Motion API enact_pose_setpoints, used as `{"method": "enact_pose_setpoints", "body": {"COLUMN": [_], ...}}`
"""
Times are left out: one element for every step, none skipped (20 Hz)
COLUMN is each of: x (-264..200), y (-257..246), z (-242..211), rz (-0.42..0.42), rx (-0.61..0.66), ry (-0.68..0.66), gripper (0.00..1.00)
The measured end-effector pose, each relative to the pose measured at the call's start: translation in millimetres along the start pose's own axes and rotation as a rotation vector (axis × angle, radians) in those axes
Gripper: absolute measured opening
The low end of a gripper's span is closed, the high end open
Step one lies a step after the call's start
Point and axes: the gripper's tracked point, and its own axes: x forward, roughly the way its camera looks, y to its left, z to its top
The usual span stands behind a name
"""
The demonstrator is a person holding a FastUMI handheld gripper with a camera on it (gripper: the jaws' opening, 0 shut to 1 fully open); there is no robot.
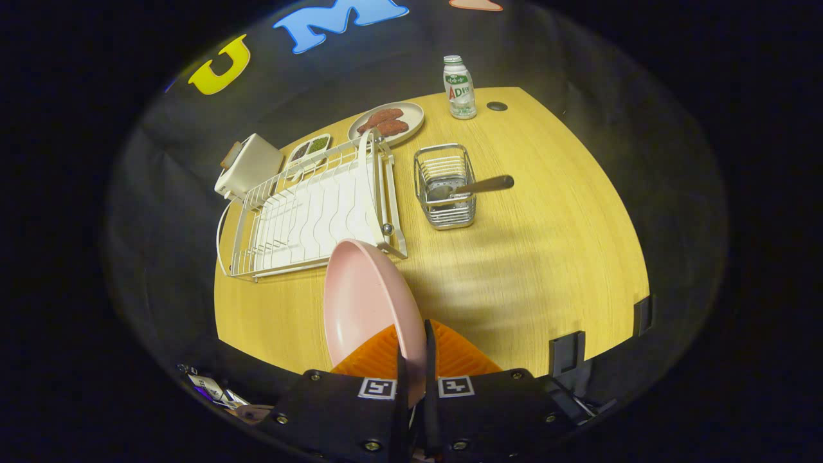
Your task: Take the plate from the dish rack, then take the spoon from the basket and place it into the plate.
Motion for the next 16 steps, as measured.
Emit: {"method": "enact_pose_setpoints", "body": {"x": [9.1,18.7,28.1,36.1,43.5,50.5,55.7,61.1,65.3,71.7,74.9,78.1,82.8,86.7,89.6,93.8], "y": [-0.1,0.4,0.4,2.8,3.6,4.9,6.8,8.8,10.8,13.6,16.8,18.6,20.1,20.2,20.1,19.8], "z": [-4.8,-8.8,-13.8,-17.3,-21.1,-23.7,-27.3,-28.2,-29.4,-30.1,-29.8,-29.4,-30.6,-30.6,-31.3,-32.6], "rz": [0.015,0.029,0.047,0.065,0.078,0.09,0.1,0.112,0.125,0.145,0.168,0.19,0.208,0.226,0.24,0.255], "rx": [0.008,0.016,0.023,0.029,0.036,0.039,0.041,0.04,0.038,0.036,0.041,0.051,0.059,0.066,0.07,0.076], "ry": [0.008,0.017,0.026,0.034,0.045,0.05,0.057,0.062,0.064,0.066,0.066,0.07,0.071,0.066,0.066,0.061], "gripper": [0.09,0.09,0.09,0.09,0.09,0.09,0.09,0.1,0.1,0.1,0.1,0.09,0.1,0.09,0.1,0.11]}}
